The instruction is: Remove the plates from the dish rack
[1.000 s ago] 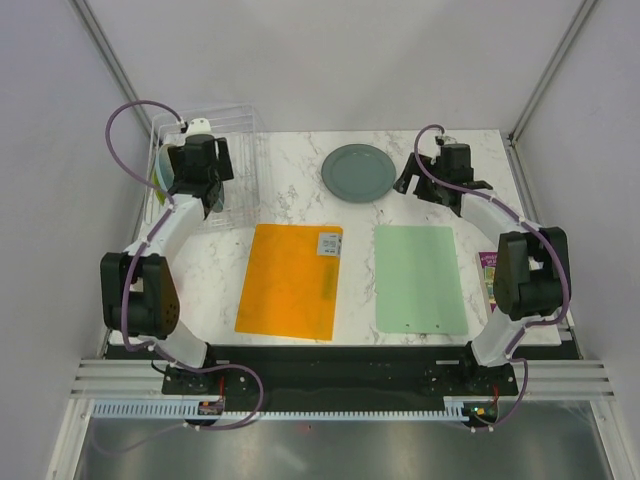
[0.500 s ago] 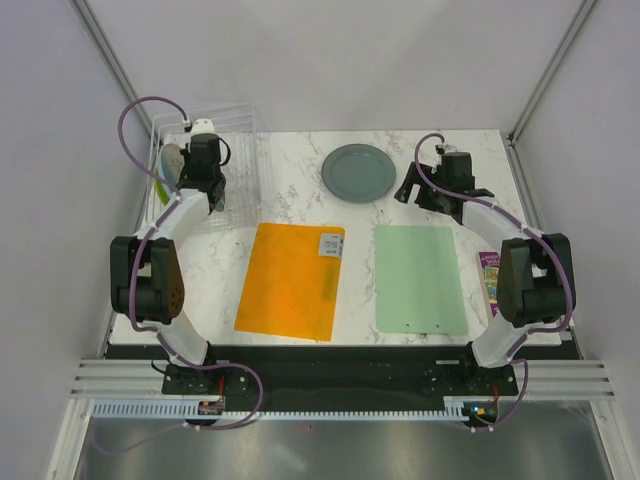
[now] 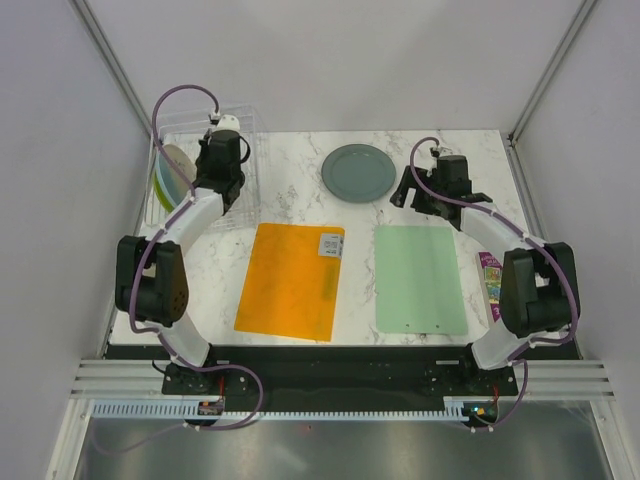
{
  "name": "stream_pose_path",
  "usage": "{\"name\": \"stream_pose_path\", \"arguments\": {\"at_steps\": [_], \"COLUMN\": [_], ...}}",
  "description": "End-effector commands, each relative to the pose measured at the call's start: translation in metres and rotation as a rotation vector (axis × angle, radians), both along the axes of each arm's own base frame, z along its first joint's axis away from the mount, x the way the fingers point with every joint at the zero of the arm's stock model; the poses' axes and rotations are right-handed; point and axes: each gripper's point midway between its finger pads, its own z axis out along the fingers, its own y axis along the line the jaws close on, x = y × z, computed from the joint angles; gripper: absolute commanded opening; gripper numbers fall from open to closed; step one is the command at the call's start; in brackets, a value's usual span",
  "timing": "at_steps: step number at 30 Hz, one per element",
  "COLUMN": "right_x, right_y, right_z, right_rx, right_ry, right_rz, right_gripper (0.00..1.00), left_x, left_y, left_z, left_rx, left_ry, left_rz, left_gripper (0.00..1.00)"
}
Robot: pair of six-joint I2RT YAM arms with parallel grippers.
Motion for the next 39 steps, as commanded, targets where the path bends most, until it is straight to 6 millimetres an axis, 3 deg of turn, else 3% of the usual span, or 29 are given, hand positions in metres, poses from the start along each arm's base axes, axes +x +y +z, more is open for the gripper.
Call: {"name": "stream_pose_path", "arguments": {"at_steps": [1, 5, 7, 8, 13, 16, 17, 19, 20, 22, 23, 24, 26, 32, 39], "right_x": [0.003, 0.000, 0.000, 0.000, -0.005, -0.010, -0.010, -0.015, -0.014, -0.019, -0.019, -0.022, -0.023, -0.025, -0.027], "right_y": [0.008, 0.023, 0.030, 0.034, 0.059, 0.075, 0.080, 0.092, 0.098, 0.107, 0.110, 0.114, 0.117, 0.120, 0.126], "right_z": [0.041, 0.063, 0.078, 0.084, 0.112, 0.128, 0.134, 0.140, 0.147, 0.150, 0.154, 0.151, 0.155, 0.141, 0.121], "right_rx": [0.004, 0.049, 0.073, 0.089, 0.174, 0.229, 0.245, 0.283, 0.302, 0.335, 0.348, 0.362, 0.399, 0.431, 0.447], "right_ry": [-0.105, -0.147, -0.176, -0.188, -0.238, -0.270, -0.291, -0.293, -0.319, -0.318, -0.336, -0.327, -0.338, -0.314, -0.271], "right_rz": [0.030, 0.089, 0.111, 0.127, 0.211, 0.255, 0.272, 0.300, 0.319, 0.341, 0.349, 0.361, 0.369, 0.374, 0.383], "right_gripper": [0.98, 0.98, 0.98, 0.98, 0.98, 0.98, 0.98, 0.98, 0.98, 0.98, 0.98, 0.98, 0.98, 0.98, 0.98], "left_x": [-0.018, -0.035, -0.042, -0.051, -0.077, -0.092, -0.094, -0.100, -0.101, -0.105, -0.108, -0.108, -0.109, -0.111, -0.111], "left_y": [0.004, -0.015, -0.031, -0.038, -0.091, -0.123, -0.137, -0.151, -0.159, -0.172, -0.182, -0.187, -0.199, -0.221, -0.228], "left_z": [0.159, 0.192, 0.192, 0.205, 0.220, 0.215, 0.201, 0.203, 0.183, 0.182, 0.165, 0.173, 0.157, 0.140, 0.128], "left_rx": [0.009, -0.109, -0.211, -0.284, -0.549, -0.696, -0.767, -0.828, -0.891, -0.957, -1.022, -1.045, -1.125, -1.298, -1.454], "left_ry": [-0.385, -0.423, -0.406, -0.448, -0.458, -0.431, -0.394, -0.415, -0.384, -0.400, -0.351, -0.385, -0.337, -0.311, -0.303], "left_rz": [0.044, -0.059, -0.141, -0.175, -0.448, -0.593, -0.636, -0.711, -0.713, -0.781, -0.797, -0.838, -0.865, -0.952, -1.005], "left_gripper": [0.02, 0.02, 0.02, 0.02, 0.02, 0.02, 0.02, 0.02, 0.02, 0.02, 0.02, 0.02, 0.02, 0.02, 0.02]}}
